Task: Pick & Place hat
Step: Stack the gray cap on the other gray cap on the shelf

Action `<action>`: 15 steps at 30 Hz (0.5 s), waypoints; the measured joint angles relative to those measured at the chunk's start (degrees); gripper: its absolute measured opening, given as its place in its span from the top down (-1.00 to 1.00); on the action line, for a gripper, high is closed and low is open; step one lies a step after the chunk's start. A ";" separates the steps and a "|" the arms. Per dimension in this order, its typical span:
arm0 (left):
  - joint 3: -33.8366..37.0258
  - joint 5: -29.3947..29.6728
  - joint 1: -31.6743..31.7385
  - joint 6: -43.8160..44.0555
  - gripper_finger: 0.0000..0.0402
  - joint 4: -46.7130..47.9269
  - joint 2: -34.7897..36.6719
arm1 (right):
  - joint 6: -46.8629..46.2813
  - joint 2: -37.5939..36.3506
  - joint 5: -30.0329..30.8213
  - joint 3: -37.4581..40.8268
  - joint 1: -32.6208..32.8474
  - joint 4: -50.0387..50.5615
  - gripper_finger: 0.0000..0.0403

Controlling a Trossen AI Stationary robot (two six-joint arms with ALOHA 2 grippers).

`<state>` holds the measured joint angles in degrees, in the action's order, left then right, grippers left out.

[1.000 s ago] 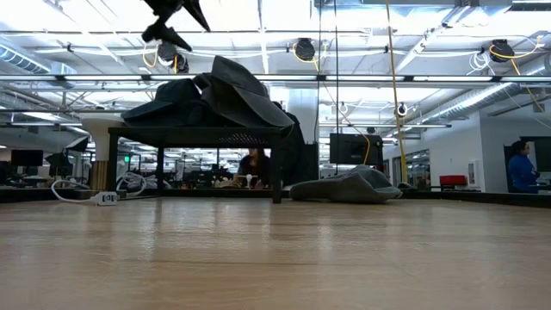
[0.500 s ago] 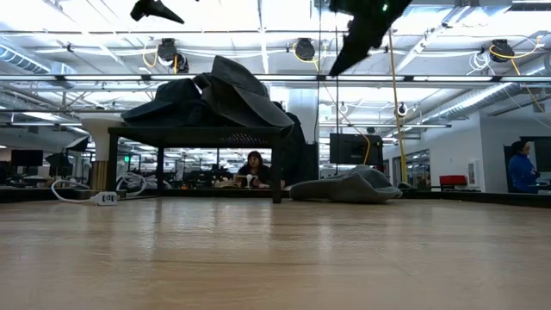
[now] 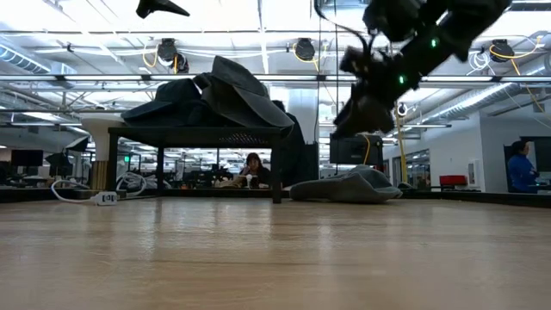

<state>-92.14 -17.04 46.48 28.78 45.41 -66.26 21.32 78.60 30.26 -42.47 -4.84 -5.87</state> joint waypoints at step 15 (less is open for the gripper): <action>0.00 0.00 0.00 -0.41 -0.55 -0.28 -0.04 | 3.26 14.56 -1.01 2.67 -3.61 -12.00 -0.26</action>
<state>-92.14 -17.04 46.48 28.37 45.12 -66.30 24.59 93.17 29.25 -39.80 -8.45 -17.87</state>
